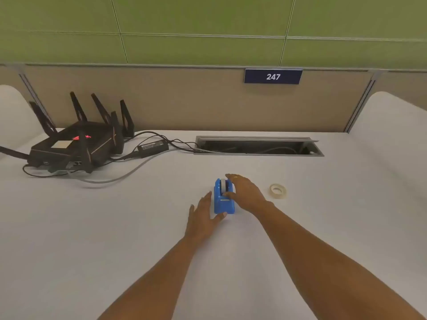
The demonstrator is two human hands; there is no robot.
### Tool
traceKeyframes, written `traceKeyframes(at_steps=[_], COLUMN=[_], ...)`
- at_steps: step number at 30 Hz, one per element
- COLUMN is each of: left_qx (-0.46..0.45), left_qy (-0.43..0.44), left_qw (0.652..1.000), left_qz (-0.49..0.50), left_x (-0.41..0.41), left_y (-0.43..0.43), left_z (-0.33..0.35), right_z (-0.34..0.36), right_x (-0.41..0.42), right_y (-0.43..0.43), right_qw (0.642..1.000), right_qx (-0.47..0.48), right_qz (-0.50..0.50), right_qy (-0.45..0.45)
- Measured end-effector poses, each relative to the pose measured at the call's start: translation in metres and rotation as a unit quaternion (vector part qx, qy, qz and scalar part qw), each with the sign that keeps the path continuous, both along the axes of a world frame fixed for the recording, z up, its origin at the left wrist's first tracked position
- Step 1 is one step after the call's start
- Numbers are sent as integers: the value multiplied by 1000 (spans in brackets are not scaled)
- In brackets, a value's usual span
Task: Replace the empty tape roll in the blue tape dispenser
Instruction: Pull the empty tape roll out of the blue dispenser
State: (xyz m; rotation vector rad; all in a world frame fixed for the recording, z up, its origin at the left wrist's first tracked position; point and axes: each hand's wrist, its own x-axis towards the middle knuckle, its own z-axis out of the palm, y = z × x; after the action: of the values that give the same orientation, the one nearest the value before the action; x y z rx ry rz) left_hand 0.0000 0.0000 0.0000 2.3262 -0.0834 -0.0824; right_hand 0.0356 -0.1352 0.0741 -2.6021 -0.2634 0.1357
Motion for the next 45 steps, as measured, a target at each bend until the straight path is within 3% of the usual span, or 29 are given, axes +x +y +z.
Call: traceKeyframes(at_steps=[6, 12, 45], left_qx=[1, 64, 109], left_qy=[-50, -85, -82], left_qw=[998, 994, 990], left_qz=[22, 15, 24], left_x=[11, 14, 9], left_y=[-10, -12, -15], left_z=[-1, -12, -7], right_z=[1, -5, 16], right_x=[18, 28, 41], right_y=[1, 3, 12], right_qw=[999, 999, 995], right_qx=[-35, -47, -83], right_qz=[15, 18, 13], right_qy=[23, 18, 46])
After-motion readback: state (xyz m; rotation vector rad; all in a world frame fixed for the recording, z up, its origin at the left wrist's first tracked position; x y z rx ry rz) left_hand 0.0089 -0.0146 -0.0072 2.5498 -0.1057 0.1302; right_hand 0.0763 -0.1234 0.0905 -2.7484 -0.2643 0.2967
